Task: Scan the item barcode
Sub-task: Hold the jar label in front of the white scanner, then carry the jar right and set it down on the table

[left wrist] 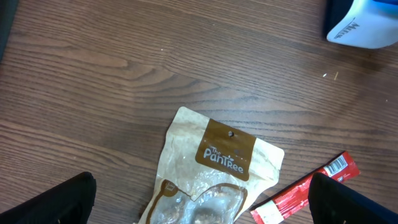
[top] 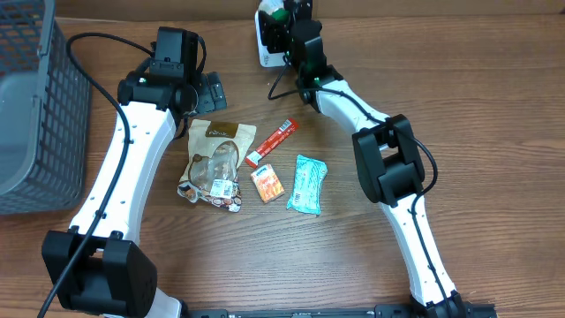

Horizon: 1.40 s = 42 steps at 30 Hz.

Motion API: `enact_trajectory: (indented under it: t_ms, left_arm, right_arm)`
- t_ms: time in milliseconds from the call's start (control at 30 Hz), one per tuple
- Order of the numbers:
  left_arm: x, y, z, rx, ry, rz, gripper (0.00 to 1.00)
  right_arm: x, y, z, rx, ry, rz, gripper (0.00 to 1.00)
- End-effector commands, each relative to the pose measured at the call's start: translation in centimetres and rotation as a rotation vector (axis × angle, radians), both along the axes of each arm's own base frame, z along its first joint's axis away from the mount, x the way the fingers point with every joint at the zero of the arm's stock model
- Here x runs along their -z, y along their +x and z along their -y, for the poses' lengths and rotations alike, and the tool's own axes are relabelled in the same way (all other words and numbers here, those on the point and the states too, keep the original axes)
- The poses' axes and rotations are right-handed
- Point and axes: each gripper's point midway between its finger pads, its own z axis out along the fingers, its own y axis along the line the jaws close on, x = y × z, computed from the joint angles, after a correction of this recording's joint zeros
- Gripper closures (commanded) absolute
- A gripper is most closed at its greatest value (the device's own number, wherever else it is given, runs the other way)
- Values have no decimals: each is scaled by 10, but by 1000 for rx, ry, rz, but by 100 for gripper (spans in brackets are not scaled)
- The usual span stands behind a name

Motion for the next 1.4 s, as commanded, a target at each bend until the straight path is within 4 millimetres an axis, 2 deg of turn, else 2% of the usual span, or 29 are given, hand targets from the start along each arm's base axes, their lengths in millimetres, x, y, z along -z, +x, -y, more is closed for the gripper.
enact_trajectory:
  t_ms: [0,433,633,700,767,900,933,1100,1167,1200,1367]
  left_arm:
    - [-6,3,0,-7,0,17,0]
    - [-6,3,0,-7,0,17,0]
    - [-6,3,0,-7,0,17,0]
    - [-6,3,0,-7,0,17,0]
    - [-6,3,0,-7,0,17,0]
    - [-6,3,0,-7,0,17,0]
    - [-6,3,0,-7,0,17,0]
    - [-6,3,0,-7,0,17,0]
    - [-6,3,0,-7,0,17,0]
    - [-6,3,0,-7,0,17,0]
    - [-6,3,0,-7,0,17,0]
  right_arm:
    - [-34,3,1,17,20,61,96]
    - [17,1,2,17,-30,-49,96]
    - [18,1,2,16,-31,-52,96]
    - [11,2,1,17,-20,-27,96]
    - [-9,4,1,18,6,32,96]
    - [-61,4,2,20,60,152,96]
    - [-88,2,5,23,80,196,96]
    - [-160,-7,21,38,108,263,96]
    - [-189,-14,29,44,106,262,96]
    - [-213,-23,37,50,99,248,96]
    - [-267,-57,67,72,61,165,96]
